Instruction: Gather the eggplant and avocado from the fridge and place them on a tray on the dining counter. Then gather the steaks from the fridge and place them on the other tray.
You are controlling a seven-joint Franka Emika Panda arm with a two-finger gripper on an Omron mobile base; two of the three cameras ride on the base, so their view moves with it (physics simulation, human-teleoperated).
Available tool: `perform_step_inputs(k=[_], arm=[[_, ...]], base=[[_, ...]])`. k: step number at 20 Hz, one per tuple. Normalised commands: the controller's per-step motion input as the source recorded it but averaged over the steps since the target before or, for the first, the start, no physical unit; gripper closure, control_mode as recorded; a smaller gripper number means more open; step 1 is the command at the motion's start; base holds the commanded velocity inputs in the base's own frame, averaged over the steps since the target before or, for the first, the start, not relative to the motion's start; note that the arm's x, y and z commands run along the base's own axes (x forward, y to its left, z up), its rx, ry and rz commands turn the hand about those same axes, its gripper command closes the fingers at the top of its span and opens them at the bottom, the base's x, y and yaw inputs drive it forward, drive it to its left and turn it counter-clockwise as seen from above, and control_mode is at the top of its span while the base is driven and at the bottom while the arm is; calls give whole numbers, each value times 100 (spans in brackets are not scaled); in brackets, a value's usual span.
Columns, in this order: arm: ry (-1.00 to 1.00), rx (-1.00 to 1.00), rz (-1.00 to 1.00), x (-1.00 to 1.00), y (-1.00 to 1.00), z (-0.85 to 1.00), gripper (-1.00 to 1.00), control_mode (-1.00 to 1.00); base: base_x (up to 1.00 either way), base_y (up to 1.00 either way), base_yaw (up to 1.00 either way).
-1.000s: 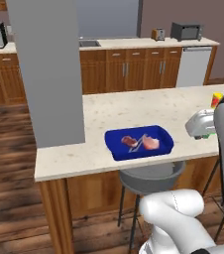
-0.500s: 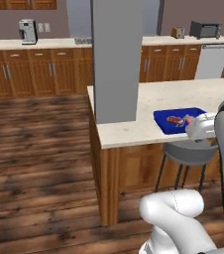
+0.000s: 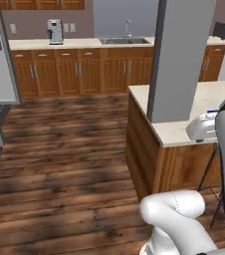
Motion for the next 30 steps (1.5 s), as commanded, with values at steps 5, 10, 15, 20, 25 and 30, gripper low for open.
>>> perform_step_inputs(k=[5,10,15,20,25,30], arm=[[0,0,0,0,0,0,-100,100],[0,0,0,0,0,0,-100,100],[0,0,0,0,0,0,-100,100],[0,0,0,0,0,0,-100,100],[0,0,0,0,0,0,-100,100],[0,0,0,0,0,0,-100,100]], base=[[97,100,-2],[100,71,-11],[100,17,-10],[100,0,-4],[100,1,0],[100,17,12]])
